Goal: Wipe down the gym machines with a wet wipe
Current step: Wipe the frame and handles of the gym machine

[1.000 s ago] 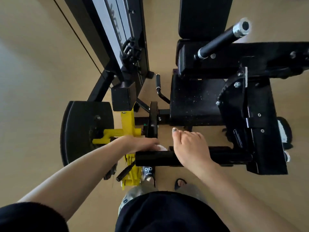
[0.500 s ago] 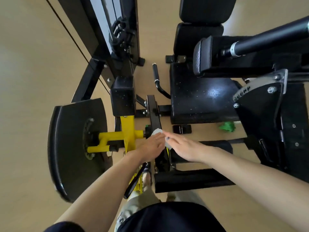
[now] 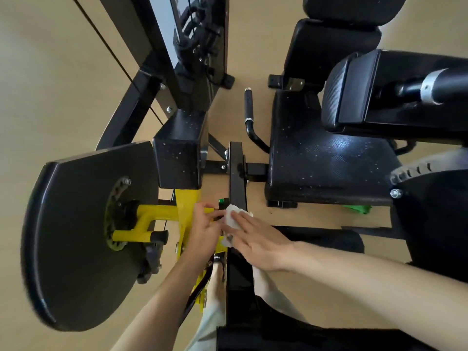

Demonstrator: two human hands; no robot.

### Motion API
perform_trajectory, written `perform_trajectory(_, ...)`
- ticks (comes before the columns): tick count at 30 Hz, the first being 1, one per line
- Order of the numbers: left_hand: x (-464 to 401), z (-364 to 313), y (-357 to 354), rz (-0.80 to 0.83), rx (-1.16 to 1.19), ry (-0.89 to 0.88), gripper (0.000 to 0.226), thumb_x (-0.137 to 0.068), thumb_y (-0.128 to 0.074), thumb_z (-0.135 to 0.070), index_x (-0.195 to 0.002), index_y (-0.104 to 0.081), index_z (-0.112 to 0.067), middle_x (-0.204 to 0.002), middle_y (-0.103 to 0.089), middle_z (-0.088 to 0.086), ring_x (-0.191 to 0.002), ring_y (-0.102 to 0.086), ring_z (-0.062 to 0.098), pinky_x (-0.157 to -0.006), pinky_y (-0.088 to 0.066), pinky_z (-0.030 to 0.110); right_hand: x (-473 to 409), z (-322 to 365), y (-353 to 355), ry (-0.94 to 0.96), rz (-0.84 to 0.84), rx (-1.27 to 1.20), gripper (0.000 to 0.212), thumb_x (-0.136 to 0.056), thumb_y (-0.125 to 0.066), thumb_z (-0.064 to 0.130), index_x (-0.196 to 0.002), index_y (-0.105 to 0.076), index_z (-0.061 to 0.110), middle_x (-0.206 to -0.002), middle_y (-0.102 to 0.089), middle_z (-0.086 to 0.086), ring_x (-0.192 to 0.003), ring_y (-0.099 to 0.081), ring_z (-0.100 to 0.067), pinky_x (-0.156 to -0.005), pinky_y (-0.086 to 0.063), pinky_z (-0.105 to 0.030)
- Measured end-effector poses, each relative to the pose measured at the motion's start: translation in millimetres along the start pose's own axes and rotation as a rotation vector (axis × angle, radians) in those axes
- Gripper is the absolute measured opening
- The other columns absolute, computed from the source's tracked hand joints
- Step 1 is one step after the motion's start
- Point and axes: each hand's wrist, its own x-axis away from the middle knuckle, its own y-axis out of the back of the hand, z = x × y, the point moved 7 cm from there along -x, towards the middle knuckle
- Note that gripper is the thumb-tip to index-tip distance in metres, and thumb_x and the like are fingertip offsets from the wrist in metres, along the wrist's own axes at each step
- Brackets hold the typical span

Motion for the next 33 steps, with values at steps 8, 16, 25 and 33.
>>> perform_trajectory(8, -49, 0, -17, -0.106, -0.386, -0.102, 0.036, -0.110, -0.038, -0.022, -0.143, -0.046, -0.013, -0.134, -0.053, 0.000, -0.120, -0.049, 0.011, -0.104, -0.040, 0.026, -46, -44, 8, -0.023, -0.180, -0.007, 0.057, -0.110, -0.015, 0.044, -0.163, -0.005, 0.030, -0.171, 0.010, 0.001, -0.157, 0.010, -0.015, -0.127, 0.001, -0.032)
perform_trajectory(16, -97, 4, -18, -0.241, -0.726, -0.124, 0.015, -0.107, -0.037, -0.023, -0.104, -0.051, -0.025, -0.097, -0.059, -0.003, -0.086, -0.057, 0.017, -0.074, -0.047, 0.032, -134, -88, 27, 0.032, -0.244, 0.282, 0.044, -0.094, -0.031, 0.012, -0.104, -0.068, -0.011, -0.130, -0.059, -0.037, -0.123, -0.054, -0.058, -0.076, -0.059, -0.063)
perform_trajectory(25, -103, 3, -16, -0.257, -0.677, -0.173, 0.025, -0.102, -0.038, -0.021, -0.117, -0.058, -0.015, -0.109, -0.061, 0.002, -0.097, -0.058, 0.019, -0.078, -0.046, 0.029, -74, -45, 17, -0.005, -0.162, -0.103, 0.054, -0.111, -0.014, 0.037, -0.162, -0.002, 0.023, -0.169, 0.008, 0.011, -0.153, 0.015, -0.003, -0.127, 0.008, -0.030)
perform_trajectory(33, -111, 6, -16, -0.347, -0.761, -0.192, 0.023, -0.101, -0.042, -0.012, -0.116, -0.059, -0.021, -0.113, -0.063, -0.001, -0.101, -0.061, 0.018, -0.081, -0.056, 0.036, -153, -83, 55, -0.068, -0.184, 0.121, 0.074, -0.100, 0.004, 0.046, -0.163, -0.010, 0.010, -0.171, -0.002, -0.007, -0.158, 0.002, -0.018, -0.128, 0.002, -0.039)
